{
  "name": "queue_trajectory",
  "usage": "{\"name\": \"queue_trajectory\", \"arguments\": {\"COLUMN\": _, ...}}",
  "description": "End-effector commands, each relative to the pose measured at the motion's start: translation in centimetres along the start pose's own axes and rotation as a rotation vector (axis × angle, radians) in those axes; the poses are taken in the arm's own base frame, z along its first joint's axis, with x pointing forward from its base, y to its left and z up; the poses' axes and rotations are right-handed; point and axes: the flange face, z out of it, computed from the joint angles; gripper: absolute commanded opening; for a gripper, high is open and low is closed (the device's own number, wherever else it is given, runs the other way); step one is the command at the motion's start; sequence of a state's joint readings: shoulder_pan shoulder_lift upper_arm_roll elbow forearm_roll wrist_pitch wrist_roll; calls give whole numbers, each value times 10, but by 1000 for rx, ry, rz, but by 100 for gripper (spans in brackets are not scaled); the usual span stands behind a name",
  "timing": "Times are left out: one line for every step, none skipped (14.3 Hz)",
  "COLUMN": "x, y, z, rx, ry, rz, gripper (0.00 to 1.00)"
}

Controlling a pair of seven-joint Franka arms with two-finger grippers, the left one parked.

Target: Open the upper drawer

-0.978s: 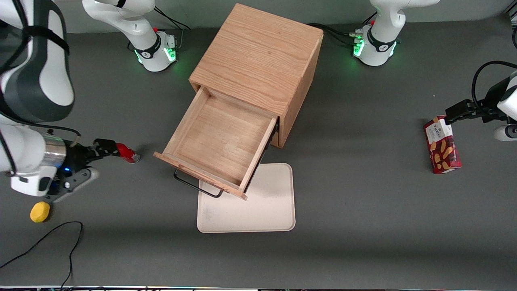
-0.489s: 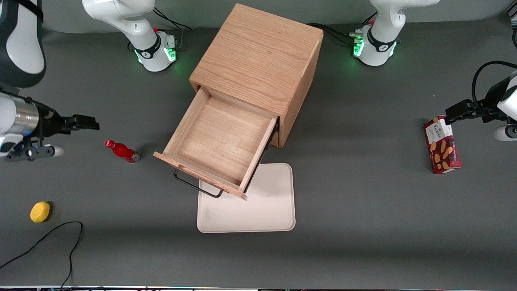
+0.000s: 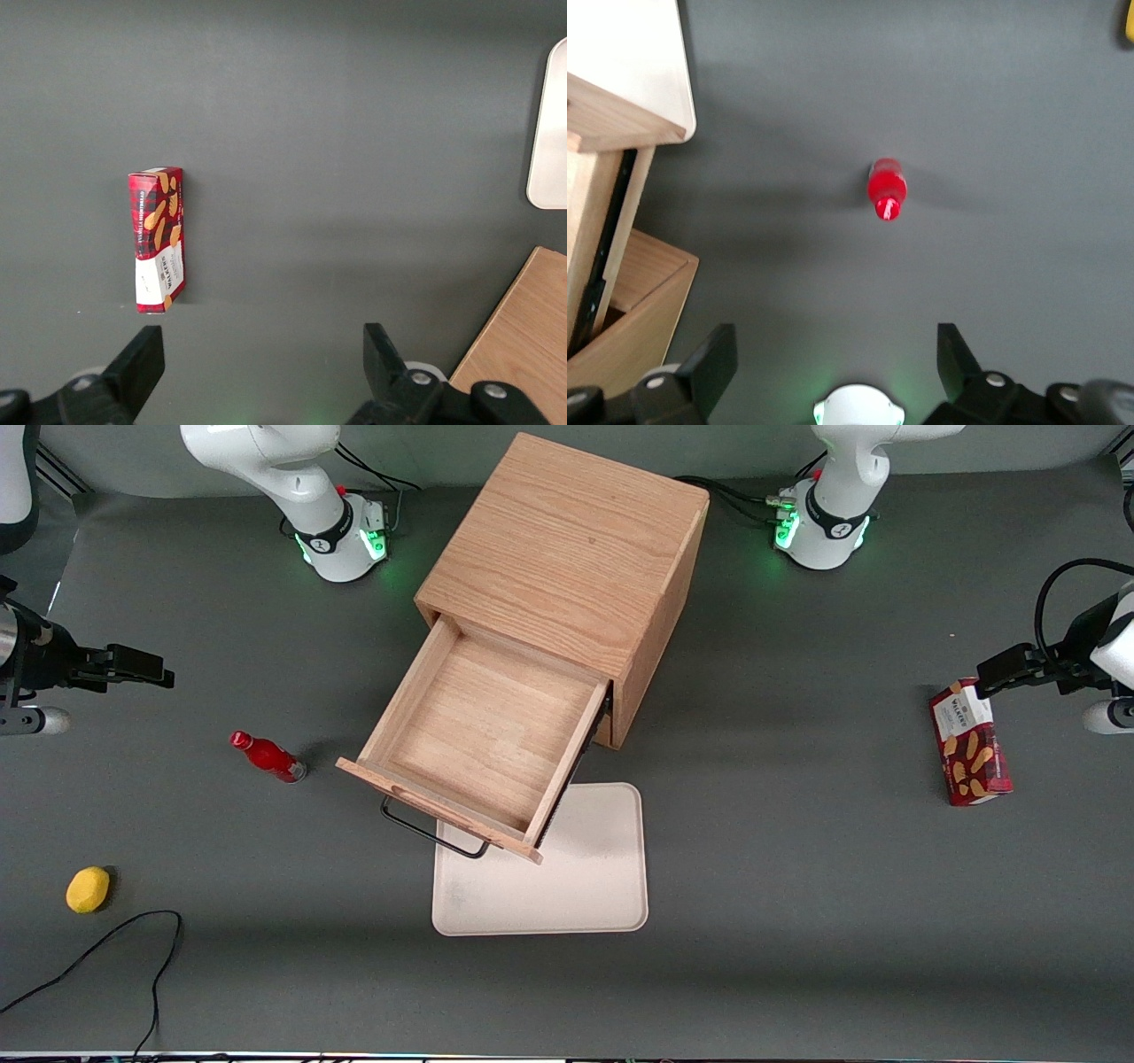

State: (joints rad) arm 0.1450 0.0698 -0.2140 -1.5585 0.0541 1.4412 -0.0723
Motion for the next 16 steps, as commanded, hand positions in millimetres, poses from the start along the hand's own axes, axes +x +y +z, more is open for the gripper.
{"name": "queue_trajectory", "arguments": {"x": -24, "y": -5, "z": -7, "rx": -18, "ry": 39, "rz": 4, "gripper": 100}}
{"name": "queue_trajectory", "arguments": {"x": -35, "y": -1, "z": 6, "rx": -22, "ry": 24, "rz": 4, "gripper": 100}}
{"name": "queue_trajectory", "arguments": {"x": -49, "y": 10, "z": 8, "rx": -31, "ry": 80, "rz": 15, "gripper": 100}}
{"name": "queue_trajectory", "arguments": {"x": -57, "y": 15, "z": 13, "rx": -26, "ry": 113, "rz": 23, "gripper": 100}}
{"name": "queue_trajectory", "arguments": {"x": -59, "y": 12, "z": 14, "rx": -33, "ry": 120, "rz": 17, "gripper": 100}}
{"name": "queue_trajectory", "arguments": {"x": -58, "y": 6, "z": 11, "rx": -41, "ry": 126, "rz": 15, "gripper": 100}}
{"name": "queue_trajectory", "arguments": {"x": -55, "y": 1, "z": 5, "rx": -51, "ry": 135, "rz": 16, "gripper": 100}}
{"name": "queue_trajectory", "arguments": {"x": -52, "y": -3, "z": 2, "rx": -58, "ry": 134, "rz": 15, "gripper": 100}}
{"name": "queue_trajectory", "arguments": {"x": -48, "y": -8, "z": -2, "rx": -60, "ry": 133, "rz": 14, "gripper": 100}}
{"name": "queue_trajectory", "arguments": {"x": -41, "y": -11, "z": -5, "rx": -61, "ry": 125, "rz": 5, "gripper": 100}}
{"name": "queue_trajectory", "arguments": {"x": -39, "y": -11, "z": -9, "rx": -59, "ry": 111, "rz": -4, "gripper": 100}}
{"name": "queue_trajectory", "arguments": {"x": -33, "y": -11, "z": -11, "rx": -56, "ry": 85, "rz": -8, "gripper": 100}}
{"name": "queue_trajectory", "arguments": {"x": -28, "y": -8, "z": -12, "rx": -54, "ry": 61, "rz": -17, "gripper": 100}}
{"name": "queue_trajectory", "arguments": {"x": -23, "y": -6, "z": -13, "rx": -52, "ry": 43, "rz": -36, "gripper": 100}}
{"name": "queue_trajectory", "arguments": {"x": -21, "y": -2, "z": -15, "rx": -49, "ry": 41, "rz": -55, "gripper": 100}}
{"name": "queue_trajectory", "arguments": {"x": -17, "y": 4, "z": -14, "rx": -47, "ry": 38, "rz": -60, "gripper": 100}}
